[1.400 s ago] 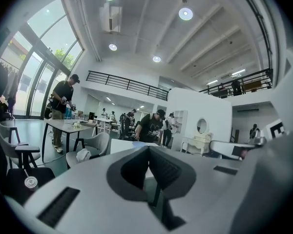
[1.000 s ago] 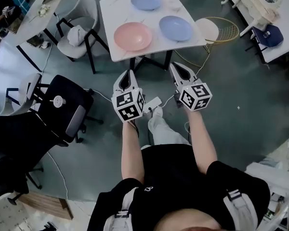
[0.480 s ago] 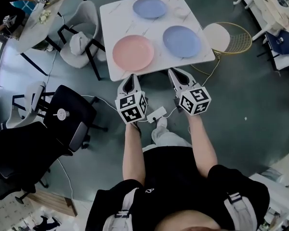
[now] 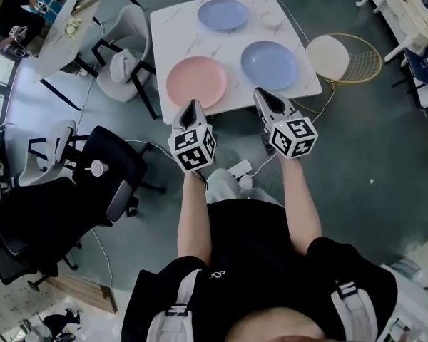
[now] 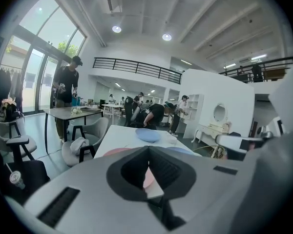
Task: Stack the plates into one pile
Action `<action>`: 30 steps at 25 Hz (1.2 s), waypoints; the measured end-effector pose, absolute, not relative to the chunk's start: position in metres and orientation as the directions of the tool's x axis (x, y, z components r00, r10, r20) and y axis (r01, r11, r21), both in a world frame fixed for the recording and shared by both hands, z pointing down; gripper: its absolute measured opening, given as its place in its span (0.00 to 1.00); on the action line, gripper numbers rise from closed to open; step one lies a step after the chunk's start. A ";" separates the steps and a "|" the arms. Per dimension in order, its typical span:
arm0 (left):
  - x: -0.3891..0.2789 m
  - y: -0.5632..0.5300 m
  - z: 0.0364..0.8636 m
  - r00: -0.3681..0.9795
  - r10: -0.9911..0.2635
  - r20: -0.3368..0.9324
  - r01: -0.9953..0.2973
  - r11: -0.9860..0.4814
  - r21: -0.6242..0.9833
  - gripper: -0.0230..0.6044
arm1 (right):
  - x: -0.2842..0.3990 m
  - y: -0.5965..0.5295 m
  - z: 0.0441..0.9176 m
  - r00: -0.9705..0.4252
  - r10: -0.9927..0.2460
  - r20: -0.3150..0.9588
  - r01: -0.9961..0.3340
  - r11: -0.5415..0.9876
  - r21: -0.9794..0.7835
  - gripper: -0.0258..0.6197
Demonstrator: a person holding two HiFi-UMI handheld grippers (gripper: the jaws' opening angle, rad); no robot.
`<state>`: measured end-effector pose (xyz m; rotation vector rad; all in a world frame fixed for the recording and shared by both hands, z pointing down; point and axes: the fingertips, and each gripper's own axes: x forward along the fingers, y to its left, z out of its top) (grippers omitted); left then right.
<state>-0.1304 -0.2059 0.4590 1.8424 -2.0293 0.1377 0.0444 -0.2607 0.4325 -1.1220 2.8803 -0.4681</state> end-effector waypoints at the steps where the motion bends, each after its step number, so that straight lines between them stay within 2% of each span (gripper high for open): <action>1: -0.132 -0.208 0.453 -0.063 -0.938 0.341 -0.976 0.129 0.174 0.06 | 0.043 -0.263 0.428 -0.746 -0.661 0.084 -0.654 0.702 -0.281 0.05; 7: -0.151 -0.206 0.423 -0.111 -0.954 0.278 -0.978 0.155 0.141 0.06 | 0.021 -0.264 0.406 -0.786 -0.617 0.040 -0.604 0.752 -0.263 0.05; 11: -0.163 -0.207 0.423 -0.138 -0.952 0.274 -0.971 0.184 0.151 0.06 | 0.006 -0.267 0.407 -0.810 -0.584 0.054 -0.578 0.779 -0.244 0.05; 20: -0.196 -0.222 0.458 -0.169 -0.929 0.330 -0.945 0.248 0.215 0.06 | -0.033 -0.288 0.425 -0.844 -0.523 0.121 -0.536 0.815 -0.218 0.05; 30: -0.234 -0.248 0.503 -0.194 -0.887 0.419 -0.928 0.304 0.214 0.06 | -0.067 -0.328 0.469 -0.829 -0.516 0.214 -0.557 0.796 -0.237 0.05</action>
